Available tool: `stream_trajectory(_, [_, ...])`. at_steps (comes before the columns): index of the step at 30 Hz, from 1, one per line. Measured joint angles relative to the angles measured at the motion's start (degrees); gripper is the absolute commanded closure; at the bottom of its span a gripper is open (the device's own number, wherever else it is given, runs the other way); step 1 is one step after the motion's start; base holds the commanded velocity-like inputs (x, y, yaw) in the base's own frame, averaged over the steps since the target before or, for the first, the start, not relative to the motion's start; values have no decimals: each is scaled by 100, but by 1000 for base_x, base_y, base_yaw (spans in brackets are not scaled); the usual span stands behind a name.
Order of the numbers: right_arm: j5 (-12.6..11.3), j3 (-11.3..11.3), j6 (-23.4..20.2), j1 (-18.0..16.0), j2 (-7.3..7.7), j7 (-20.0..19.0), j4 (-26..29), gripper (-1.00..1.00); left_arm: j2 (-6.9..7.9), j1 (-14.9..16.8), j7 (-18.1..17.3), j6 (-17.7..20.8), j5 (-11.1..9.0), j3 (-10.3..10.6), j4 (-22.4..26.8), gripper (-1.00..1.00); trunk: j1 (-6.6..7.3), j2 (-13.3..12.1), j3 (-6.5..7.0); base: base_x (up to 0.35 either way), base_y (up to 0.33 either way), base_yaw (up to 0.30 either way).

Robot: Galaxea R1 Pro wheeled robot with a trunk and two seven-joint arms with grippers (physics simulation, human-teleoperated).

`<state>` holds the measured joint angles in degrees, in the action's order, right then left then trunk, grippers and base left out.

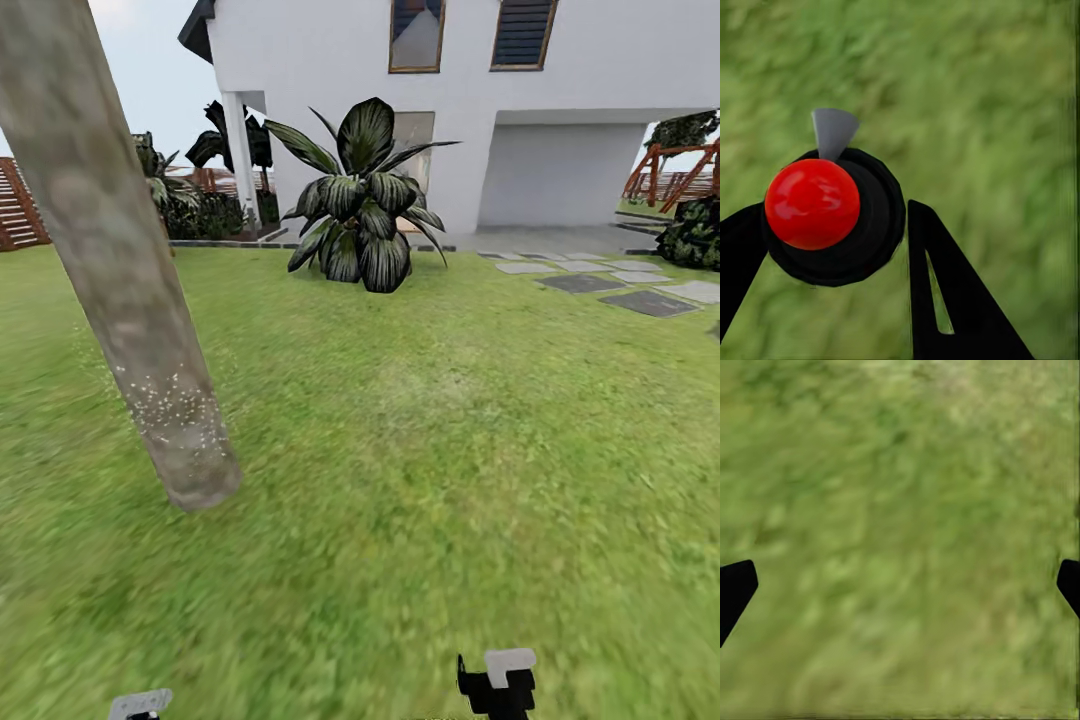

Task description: In the garden, pick up the pesticide atomizer on the floor and spray pesticide onto both trees until each tree trunk is fully covered.

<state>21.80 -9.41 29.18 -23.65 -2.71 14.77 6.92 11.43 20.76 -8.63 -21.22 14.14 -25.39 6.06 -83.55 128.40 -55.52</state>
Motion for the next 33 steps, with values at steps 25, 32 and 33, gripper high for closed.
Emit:
stream_trajectory(25, [-537, 9, 0, 1, -1, -8, -12, -100, 7, -2, -16, 3, 29, 11, 0, 100, 0, 0, 0, -215, 179, -300])
stream_trajectory(32, [-535, 9, 0, -1, -1, -6, -13, -100, 24, -2, 0, 5, 29, 9, 0, 100, 0, 0, 0, -154, 258, -300])
stream_trajectory(33, [-534, 9, 0, -1, -1, -6, -14, -100, 25, -2, 1, 4, 29, 9, 0, 100, 0, 0, 0, -59, 85, -300])
